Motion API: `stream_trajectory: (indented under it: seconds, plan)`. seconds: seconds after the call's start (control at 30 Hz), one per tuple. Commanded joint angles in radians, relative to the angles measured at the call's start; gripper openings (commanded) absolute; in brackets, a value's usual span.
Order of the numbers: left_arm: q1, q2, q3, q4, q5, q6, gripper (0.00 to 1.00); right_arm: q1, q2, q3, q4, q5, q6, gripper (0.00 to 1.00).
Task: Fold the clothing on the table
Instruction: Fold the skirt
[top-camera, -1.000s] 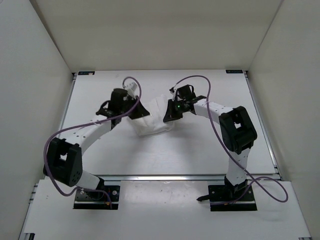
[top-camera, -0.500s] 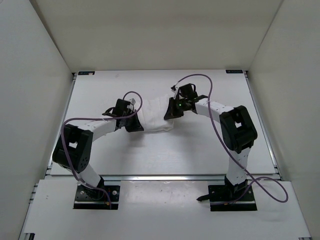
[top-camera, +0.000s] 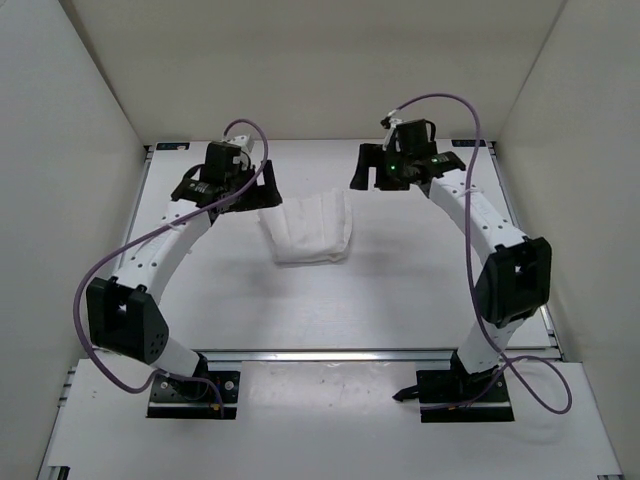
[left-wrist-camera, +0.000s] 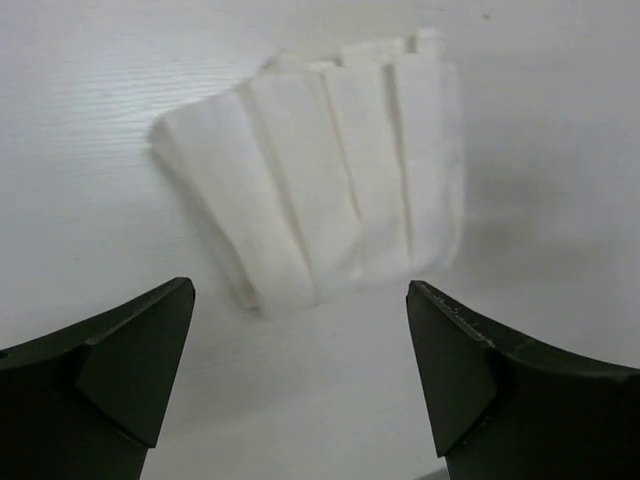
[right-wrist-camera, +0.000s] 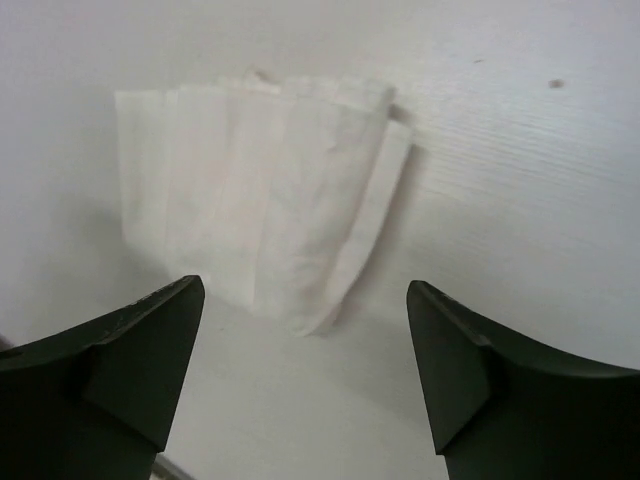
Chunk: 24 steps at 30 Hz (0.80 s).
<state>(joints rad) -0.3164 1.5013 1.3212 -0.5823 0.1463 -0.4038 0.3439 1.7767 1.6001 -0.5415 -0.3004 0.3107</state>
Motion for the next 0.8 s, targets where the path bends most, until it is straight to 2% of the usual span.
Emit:
stream_trajectory:
  seconds: [0.0, 0.1, 0.23, 0.3, 0.53, 0.77]
  plan:
    - [-0.003, -0.015, 0.049, -0.238, -0.253, 0.147, 0.99, -0.039, -0.062, 0.009, -0.208, 0.225, -0.093, 0.82]
    - [0.007, -0.055, -0.014, -0.248, -0.329, 0.166, 0.99, -0.085, -0.121, -0.125, -0.192, 0.28, -0.085, 0.84]
    - [-0.001, -0.154, -0.16, -0.218, -0.34, 0.168, 0.99, -0.106, -0.241, -0.348, -0.089, 0.259, -0.062, 0.84]
    - [-0.007, -0.188, -0.216, -0.215, -0.333, 0.157, 0.99, -0.098, -0.264, -0.4, -0.083, 0.274, -0.058, 0.83]
    - [-0.026, -0.236, -0.289, -0.232, -0.317, 0.143, 0.98, -0.083, -0.25, -0.453, -0.129, 0.268, -0.032, 0.82]
    - [-0.003, -0.263, -0.327, -0.203, -0.222, 0.128, 0.98, -0.083, -0.266, -0.487, -0.012, 0.147, -0.002, 0.82]
